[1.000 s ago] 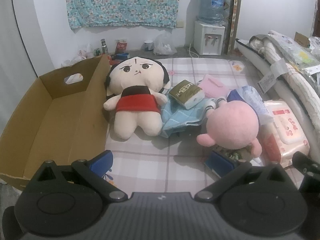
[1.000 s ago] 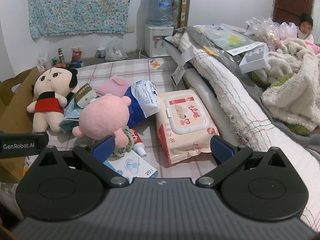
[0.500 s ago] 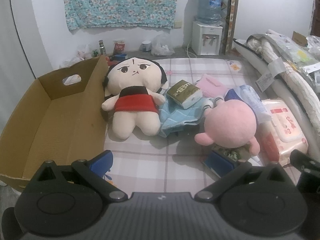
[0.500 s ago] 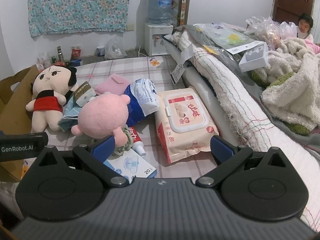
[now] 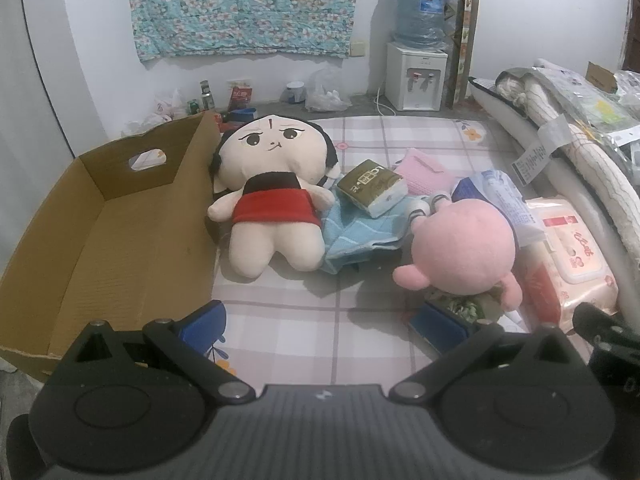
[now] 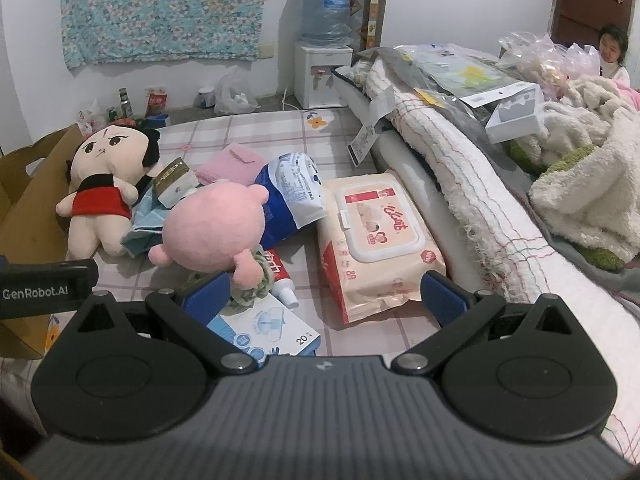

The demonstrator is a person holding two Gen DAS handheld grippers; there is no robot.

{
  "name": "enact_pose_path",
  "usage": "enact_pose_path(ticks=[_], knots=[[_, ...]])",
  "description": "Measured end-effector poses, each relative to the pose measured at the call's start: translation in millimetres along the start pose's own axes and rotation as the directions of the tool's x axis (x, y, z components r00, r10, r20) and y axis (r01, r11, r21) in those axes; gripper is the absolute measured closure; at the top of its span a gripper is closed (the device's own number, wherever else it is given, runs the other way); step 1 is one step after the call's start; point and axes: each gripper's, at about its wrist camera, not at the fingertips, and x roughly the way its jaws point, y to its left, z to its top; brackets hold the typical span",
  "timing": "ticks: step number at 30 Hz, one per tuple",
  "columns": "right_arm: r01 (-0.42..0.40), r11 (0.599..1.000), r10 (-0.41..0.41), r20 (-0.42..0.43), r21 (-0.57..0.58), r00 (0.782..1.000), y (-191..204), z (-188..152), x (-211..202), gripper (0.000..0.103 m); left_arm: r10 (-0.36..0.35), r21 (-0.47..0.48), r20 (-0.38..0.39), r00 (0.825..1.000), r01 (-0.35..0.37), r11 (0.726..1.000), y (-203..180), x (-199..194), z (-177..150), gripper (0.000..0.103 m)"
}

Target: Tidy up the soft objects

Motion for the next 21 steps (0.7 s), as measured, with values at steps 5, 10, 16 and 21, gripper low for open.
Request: enact_pose_path(ticks=[5,10,16,21], knots=[[-0.001,1.0,0.001,0.002,-0.007,1.0,1.8,0.4,-1.3,0.001,0.0,-0.001,-0.001,1.0,0.0,1.0,1.1,-0.1,-0.3,0.0],[-0.003,1.0,0.003,0.002,-0.012,1.0,3.8,0.8,-0.9,0.001,0.001,-0.002,-0.001,1.0,-0.001,1.0,2.0,-0.3,-0.6,0.0],[-0.004,1.0,0.004,0.004,-0.014,1.0,4.8,1.1,-0.8,0.001,0.001,-0.001,-0.003,1.0,-0.001,1.0,3.0,-0.4,-1.0,0.0],[-0.004,1.0,0.004,0.004,-0.014,1.0,5.1,1.0,-0.8,0.001,0.001,-0.002,-0.004,1.0,-0.001,1.0,4.3,-0.8,-1.4,0.0]])
